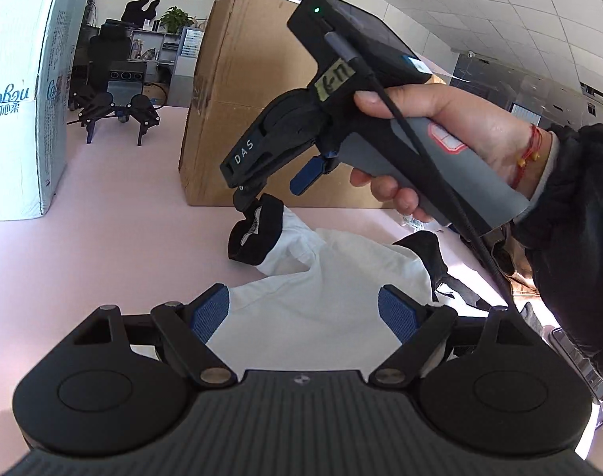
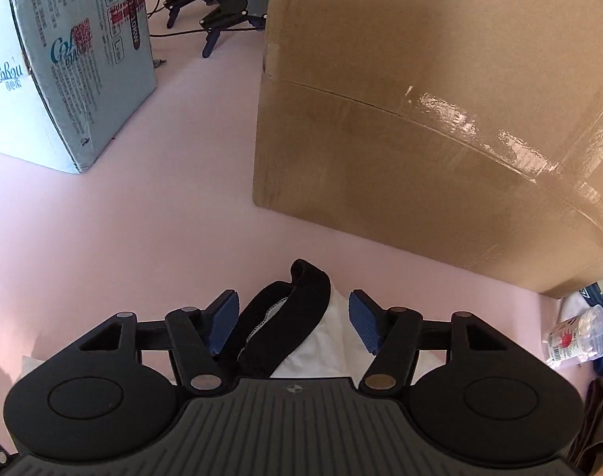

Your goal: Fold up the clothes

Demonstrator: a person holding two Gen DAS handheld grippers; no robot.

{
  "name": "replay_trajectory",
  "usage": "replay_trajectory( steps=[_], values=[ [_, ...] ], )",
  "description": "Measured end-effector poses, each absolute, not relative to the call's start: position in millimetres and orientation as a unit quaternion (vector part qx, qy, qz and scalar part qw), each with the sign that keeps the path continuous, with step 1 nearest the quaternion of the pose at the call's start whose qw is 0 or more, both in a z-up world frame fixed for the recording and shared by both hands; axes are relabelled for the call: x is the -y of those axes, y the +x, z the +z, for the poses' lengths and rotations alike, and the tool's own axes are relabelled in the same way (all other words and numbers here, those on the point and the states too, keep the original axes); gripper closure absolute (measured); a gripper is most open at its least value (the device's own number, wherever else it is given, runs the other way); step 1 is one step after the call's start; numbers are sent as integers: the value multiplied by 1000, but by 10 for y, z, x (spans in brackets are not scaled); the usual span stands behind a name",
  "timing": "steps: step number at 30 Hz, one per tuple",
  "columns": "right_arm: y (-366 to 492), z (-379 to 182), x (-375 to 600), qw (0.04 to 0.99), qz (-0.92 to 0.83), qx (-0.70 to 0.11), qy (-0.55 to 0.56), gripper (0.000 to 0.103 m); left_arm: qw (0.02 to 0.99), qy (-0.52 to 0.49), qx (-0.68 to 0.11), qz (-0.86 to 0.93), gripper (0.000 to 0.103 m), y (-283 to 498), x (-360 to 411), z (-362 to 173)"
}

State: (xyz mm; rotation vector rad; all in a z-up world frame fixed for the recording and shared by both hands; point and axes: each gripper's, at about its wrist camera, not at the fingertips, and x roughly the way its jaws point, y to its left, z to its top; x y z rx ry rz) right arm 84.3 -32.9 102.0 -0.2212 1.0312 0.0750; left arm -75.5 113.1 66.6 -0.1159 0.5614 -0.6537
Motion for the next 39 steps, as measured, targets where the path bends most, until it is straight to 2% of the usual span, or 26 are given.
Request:
replay_trajectory(
  steps=[1,3,10,21,39],
  values=[
    [852,998,324,861,34,-495,-109,67,907,-57,-271,-319,22,-766,-1128,674],
    [851,957,319,857,29,-501,-116,73,907,-52,-267,-322,22,-794,-1112,688],
    [792,941,343,860,15,-492,-134,87,909,-32,-260,-326,22,-851,-1045,688],
    [732,985,342,869,15,-470,-153,93,909,-17,-255,-329,22,-874,-1006,676],
    [461,1221,415,882,6,-440,-168,93,912,-10,-255,-322,22,-839,-1000,641]
  ],
)
